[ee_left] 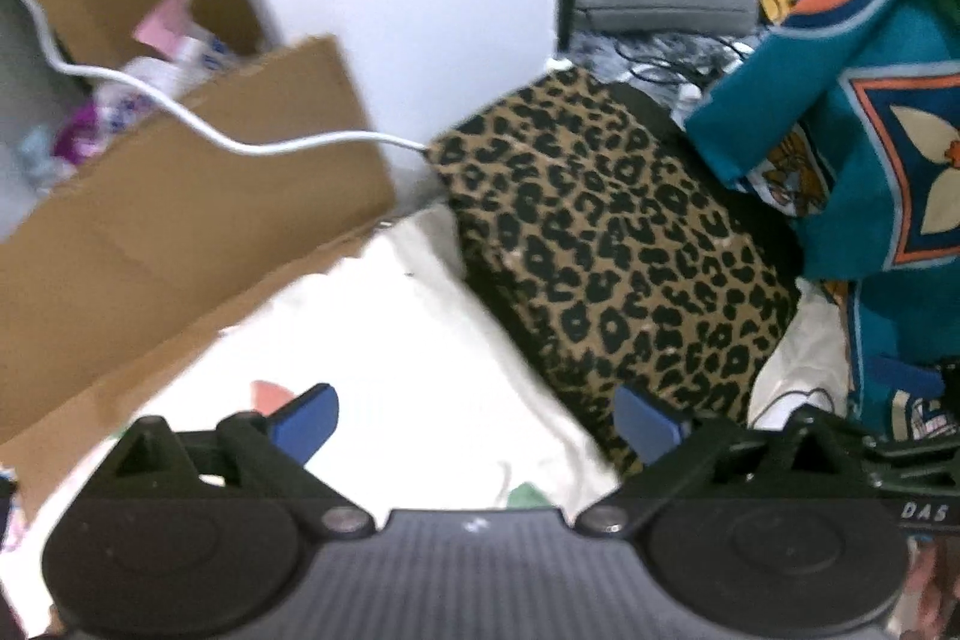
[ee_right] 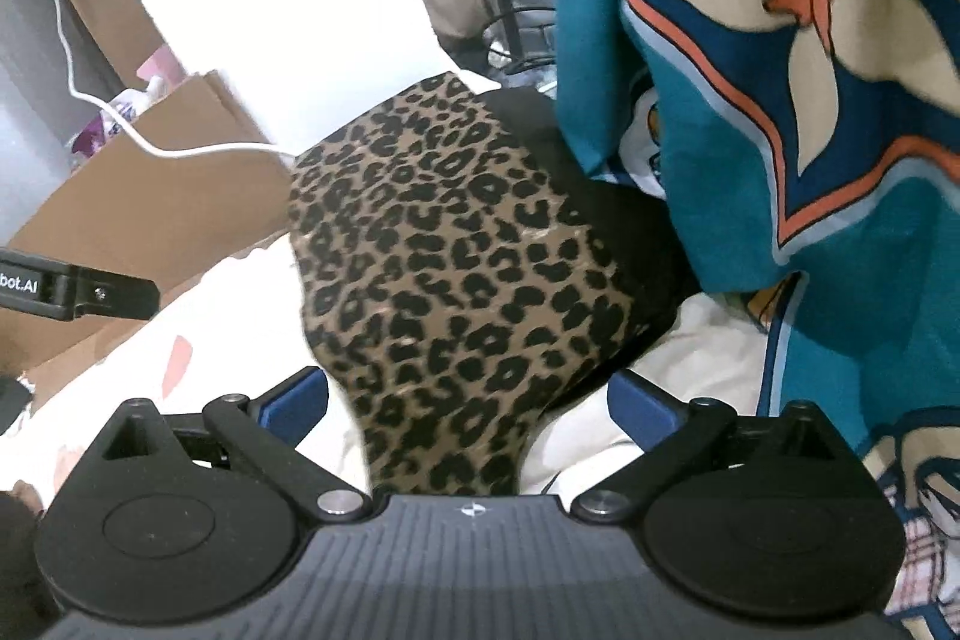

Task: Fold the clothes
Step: 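Open both grippers and release the folded skirt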

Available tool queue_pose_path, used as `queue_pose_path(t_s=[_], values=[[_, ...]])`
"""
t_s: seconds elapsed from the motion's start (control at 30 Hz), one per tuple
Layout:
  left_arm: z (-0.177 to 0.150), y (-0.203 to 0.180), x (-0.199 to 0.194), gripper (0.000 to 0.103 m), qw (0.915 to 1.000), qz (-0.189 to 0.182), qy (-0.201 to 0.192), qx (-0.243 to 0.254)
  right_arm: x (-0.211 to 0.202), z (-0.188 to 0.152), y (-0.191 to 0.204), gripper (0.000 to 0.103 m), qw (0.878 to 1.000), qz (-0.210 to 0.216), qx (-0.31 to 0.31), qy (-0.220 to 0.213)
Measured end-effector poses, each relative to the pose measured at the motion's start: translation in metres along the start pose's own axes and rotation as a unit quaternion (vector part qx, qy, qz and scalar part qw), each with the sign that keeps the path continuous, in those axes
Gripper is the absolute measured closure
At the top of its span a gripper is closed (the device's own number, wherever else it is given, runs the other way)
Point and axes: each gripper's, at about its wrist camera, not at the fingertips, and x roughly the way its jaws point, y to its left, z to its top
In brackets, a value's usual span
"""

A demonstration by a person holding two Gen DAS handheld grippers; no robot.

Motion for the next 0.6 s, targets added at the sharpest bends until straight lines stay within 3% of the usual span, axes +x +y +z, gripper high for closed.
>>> queue_pose_path(t_s=[0.1,0.23,0.33,0.47,0.6], values=[[0.0,0.009,-0.027,0.003,0.9999,0.01,0.0,-0.013,-0.018,0.009,0.008,0.001,1.0,-0.005,0.01,0.018],[0.002,0.026,-0.059,0.001,0.9988,-0.02,0.004,-0.044,-0.043,0.021,0.019,0.001,0.999,-0.003,0.021,0.041],[0.002,0.039,-0.076,0.001,0.9973,-0.024,0.018,-0.067,-0.059,0.029,0.027,0.001,0.998,-0.012,0.028,0.055],[-0.003,0.057,-0.104,0.001,0.9951,0.0,0.015,-0.098,-0.081,0.037,0.037,0.001,0.995,0.001,0.044,0.095],[-0.008,0.073,-0.138,0.001,0.9942,0.019,0.012,-0.105,-0.113,0.045,0.061,0.0,0.995,0.006,0.001,0.097]])
